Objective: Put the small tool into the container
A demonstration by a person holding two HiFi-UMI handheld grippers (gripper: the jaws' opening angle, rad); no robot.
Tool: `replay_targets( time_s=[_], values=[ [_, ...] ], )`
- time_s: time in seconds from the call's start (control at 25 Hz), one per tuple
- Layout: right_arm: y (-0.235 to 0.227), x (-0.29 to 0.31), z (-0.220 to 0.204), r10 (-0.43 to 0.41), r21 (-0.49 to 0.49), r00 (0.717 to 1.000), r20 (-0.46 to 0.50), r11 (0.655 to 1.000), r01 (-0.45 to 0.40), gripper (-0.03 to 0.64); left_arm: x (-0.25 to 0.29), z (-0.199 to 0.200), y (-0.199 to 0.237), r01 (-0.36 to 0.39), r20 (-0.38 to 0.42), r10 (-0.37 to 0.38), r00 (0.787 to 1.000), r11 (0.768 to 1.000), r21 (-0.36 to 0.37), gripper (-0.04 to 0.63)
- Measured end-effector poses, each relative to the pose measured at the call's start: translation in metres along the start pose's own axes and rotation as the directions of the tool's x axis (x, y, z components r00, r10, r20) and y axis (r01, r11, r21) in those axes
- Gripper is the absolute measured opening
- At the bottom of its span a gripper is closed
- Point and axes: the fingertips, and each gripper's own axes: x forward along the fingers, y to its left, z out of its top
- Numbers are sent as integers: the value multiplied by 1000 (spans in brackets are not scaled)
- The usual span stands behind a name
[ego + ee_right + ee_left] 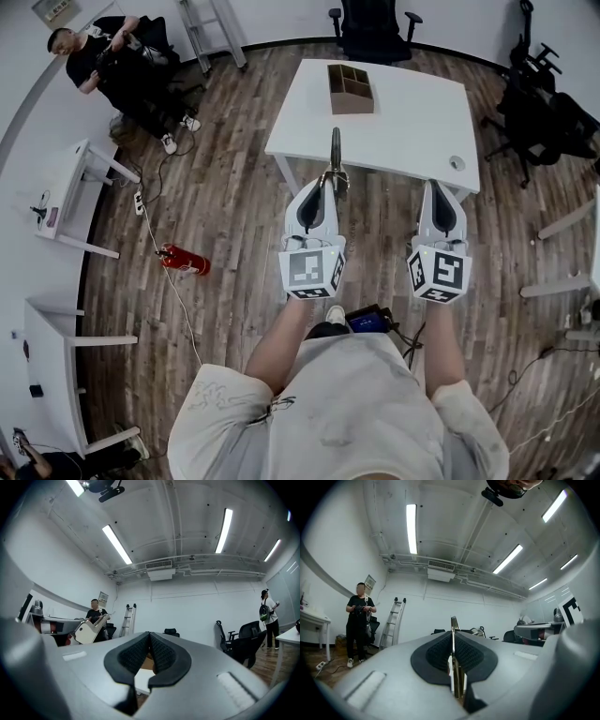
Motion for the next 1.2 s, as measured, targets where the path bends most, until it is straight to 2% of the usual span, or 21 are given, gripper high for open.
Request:
replay_targets(
  time_s=[0.08,0.24,0.44,0.68,0.92,1.2],
  values=[
    [10,52,-10,1,-1,1000,2,1000,-1,5,41,-9,32,3,3,-3,1000,1000,-2,23],
    [82,158,-23,2,-7,1000,-2,1000,-2,5,100,-17,142,11,5,-10,1000,1000,-15,23],
    [130,292,-45,-5,-11,1000,-7,1000,5,5,197,-34,246,26,6,-26,1000,999,-28,21],
    [175,410,-70,-23,-28,1000,-9,999,22,5,285,-56,342,49,11,-49,999,998,-38,21],
    [182,490,-106,-31,-39,999,-26,999,30,5,353,-90,394,46,11,-45,999,998,-51,21],
    [98,607,-140,-4,-33,1000,-15,999,3,5,489,-129,376,19,11,-18,1000,999,-49,21]
  ],
)
